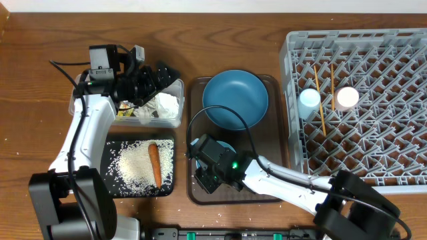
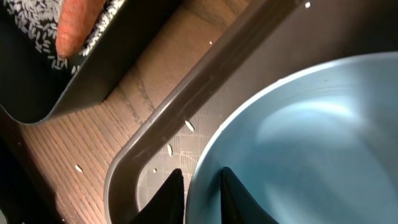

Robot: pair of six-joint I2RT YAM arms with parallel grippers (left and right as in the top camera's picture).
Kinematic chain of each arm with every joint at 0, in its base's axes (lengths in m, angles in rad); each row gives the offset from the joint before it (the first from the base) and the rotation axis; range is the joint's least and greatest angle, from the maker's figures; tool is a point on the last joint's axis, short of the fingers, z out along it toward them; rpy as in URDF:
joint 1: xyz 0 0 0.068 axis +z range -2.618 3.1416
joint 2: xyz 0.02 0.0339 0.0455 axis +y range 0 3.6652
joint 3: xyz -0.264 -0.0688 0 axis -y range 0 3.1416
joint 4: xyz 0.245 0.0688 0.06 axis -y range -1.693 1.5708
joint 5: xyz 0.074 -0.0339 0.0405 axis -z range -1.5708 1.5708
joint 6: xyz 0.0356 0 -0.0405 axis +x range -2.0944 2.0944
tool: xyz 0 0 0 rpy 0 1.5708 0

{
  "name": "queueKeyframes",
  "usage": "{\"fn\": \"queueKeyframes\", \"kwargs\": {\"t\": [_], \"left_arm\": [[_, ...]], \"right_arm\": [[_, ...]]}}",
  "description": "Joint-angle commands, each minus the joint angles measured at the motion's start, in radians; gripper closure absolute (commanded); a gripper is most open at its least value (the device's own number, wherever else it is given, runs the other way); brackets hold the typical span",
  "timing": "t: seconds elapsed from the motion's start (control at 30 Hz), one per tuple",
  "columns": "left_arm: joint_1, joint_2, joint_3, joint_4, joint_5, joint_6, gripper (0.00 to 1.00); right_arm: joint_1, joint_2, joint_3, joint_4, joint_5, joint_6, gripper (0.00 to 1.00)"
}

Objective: Sort waste into correct bins and load items into the dishwasher rack
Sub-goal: 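Grasp the rim of the light-blue bowl with the right gripper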

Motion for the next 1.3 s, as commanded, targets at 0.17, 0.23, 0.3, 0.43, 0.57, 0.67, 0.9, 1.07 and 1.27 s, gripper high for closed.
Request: {"fn": "queueKeyframes", "kwargs": {"t": [0.17, 0.23, 0.3, 0.43, 0.57, 0.67, 0.9, 1.07, 1.27], "left_arm": [[0.004, -0.003, 0.007, -0.002, 0.013, -0.008, 0.02], [0.004, -0.003, 0.007, -0.003, 0.013, -0.008, 0.02], [0.004, -0.003, 0.007, -0.002, 0.013, -0.008, 0.02], [0.004, -0.003, 0.007, -0.002, 0.013, -0.008, 0.02], [0.004, -0.003, 0.007, -0.003, 0.013, -0.008, 0.02], [0.004, -0.003, 0.007, -0.002, 0.013, -0.008, 0.02], [0.004, -0.003, 0.007, -0.003, 0.013, -0.008, 0.02], [0.004, -0.003, 0.007, -0.002, 0.013, -0.008, 0.02], [0.004, -0.003, 0.007, -0.002, 0.013, -0.008, 0.02]], "right_arm": [[0.005, 0.000, 0.007, 0.023, 0.002, 0.004, 0.80], [0.005, -0.002, 0.007, 0.026, 0.002, 0.004, 0.79], [0.005, -0.005, 0.007, 0.027, 0.003, 0.004, 0.80], [0.005, -0.013, 0.008, 0.037, 0.003, 0.004, 0.82], [0.005, -0.021, 0.008, 0.038, 0.031, 0.004, 0.83], [0.005, -0.021, 0.008, 0.037, 0.036, 0.004, 0.87], [0.005, -0.021, 0.008, 0.036, 0.037, 0.003, 0.99], [-0.003, -0.045, 0.008, 0.026, 0.037, 0.003, 0.99], [-0.062, -0.204, 0.009, -0.031, 0.036, -0.099, 0.99]]}}
